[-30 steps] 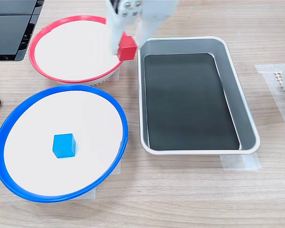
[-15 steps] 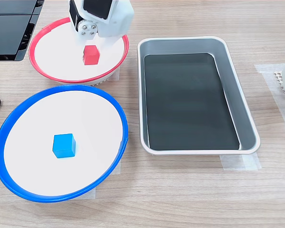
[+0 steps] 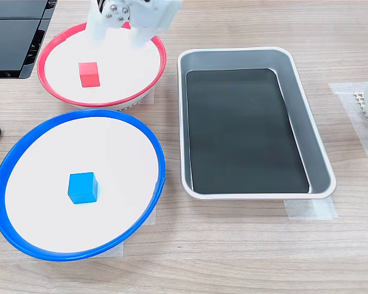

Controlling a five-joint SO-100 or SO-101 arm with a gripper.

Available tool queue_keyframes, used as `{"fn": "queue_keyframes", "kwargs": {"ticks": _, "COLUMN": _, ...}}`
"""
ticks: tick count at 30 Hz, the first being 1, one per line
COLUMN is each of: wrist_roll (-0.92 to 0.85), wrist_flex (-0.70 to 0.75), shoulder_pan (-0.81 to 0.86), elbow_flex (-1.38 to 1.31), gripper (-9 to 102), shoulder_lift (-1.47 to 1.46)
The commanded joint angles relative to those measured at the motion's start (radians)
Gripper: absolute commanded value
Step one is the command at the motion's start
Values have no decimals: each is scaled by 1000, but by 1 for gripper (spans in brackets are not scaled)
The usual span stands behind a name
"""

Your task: Move two blocks tray to matching dishes

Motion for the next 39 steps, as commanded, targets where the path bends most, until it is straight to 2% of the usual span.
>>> {"fn": "queue_keyframes", "kwargs": {"ticks": 1, "wrist_roll": 179, "wrist_flex": -55, "shoulder_pan": -32, "elbow_flex": 123, "gripper": 0, "shoulder_lift": 222}}
{"fn": "queue_keyframes", "kwargs": {"ticks": 7, "wrist_roll": 534, "wrist_flex": -376, "shoulder_pan": -118, "elbow_flex": 598, "gripper": 0, "shoulder_lift": 626}}
{"fn": "queue_keyframes", "kwargs": {"ticks": 9, "wrist_roll": 532, "wrist_flex": -417, "shoulder_pan": -161, "elbow_flex": 772, "gripper": -1, "shoulder_lift": 773}}
{"fn": "queue_keyframes", "kwargs": {"ticks": 13, "wrist_roll": 523, "wrist_flex": -592, "shoulder_pan": -199, "elbow_flex": 1246, "gripper": -1, "shoulder_lift": 1175}}
{"fn": "queue_keyframes", "kwargs": {"ticks": 15, "wrist_roll": 488, "wrist_flex": -607, "shoulder_pan": -207, "elbow_flex": 1462, "gripper": -1, "shoulder_lift": 1413}}
{"fn": "queue_keyframes", "kwargs": {"ticks": 17, "wrist_roll": 468, "wrist_flex": -569, "shoulder_pan": -204, "elbow_flex": 1632, "gripper": -1, "shoulder_lift": 1638}}
{"fn": "queue_keyframes", "kwargs": {"ticks": 19, "wrist_roll": 459, "wrist_flex": -512, "shoulder_pan": -198, "elbow_flex": 1692, "gripper": -1, "shoulder_lift": 1741}}
{"fn": "queue_keyframes", "kwargs": {"ticks": 25, "wrist_roll": 466, "wrist_flex": -230, "shoulder_pan": -190, "elbow_flex": 1703, "gripper": -1, "shoulder_lift": 1925}}
{"fn": "queue_keyframes", "kwargs": {"ticks": 30, "wrist_roll": 468, "wrist_flex": -69, "shoulder_pan": -169, "elbow_flex": 1703, "gripper": -1, "shoulder_lift": 2013}}
{"fn": "queue_keyframes", "kwargs": {"ticks": 31, "wrist_roll": 469, "wrist_flex": 5, "shoulder_pan": -163, "elbow_flex": 1703, "gripper": -1, "shoulder_lift": 2071}}
{"fn": "queue_keyframes", "kwargs": {"ticks": 39, "wrist_roll": 453, "wrist_flex": 29, "shoulder_pan": -170, "elbow_flex": 1703, "gripper": 0, "shoulder_lift": 2089}}
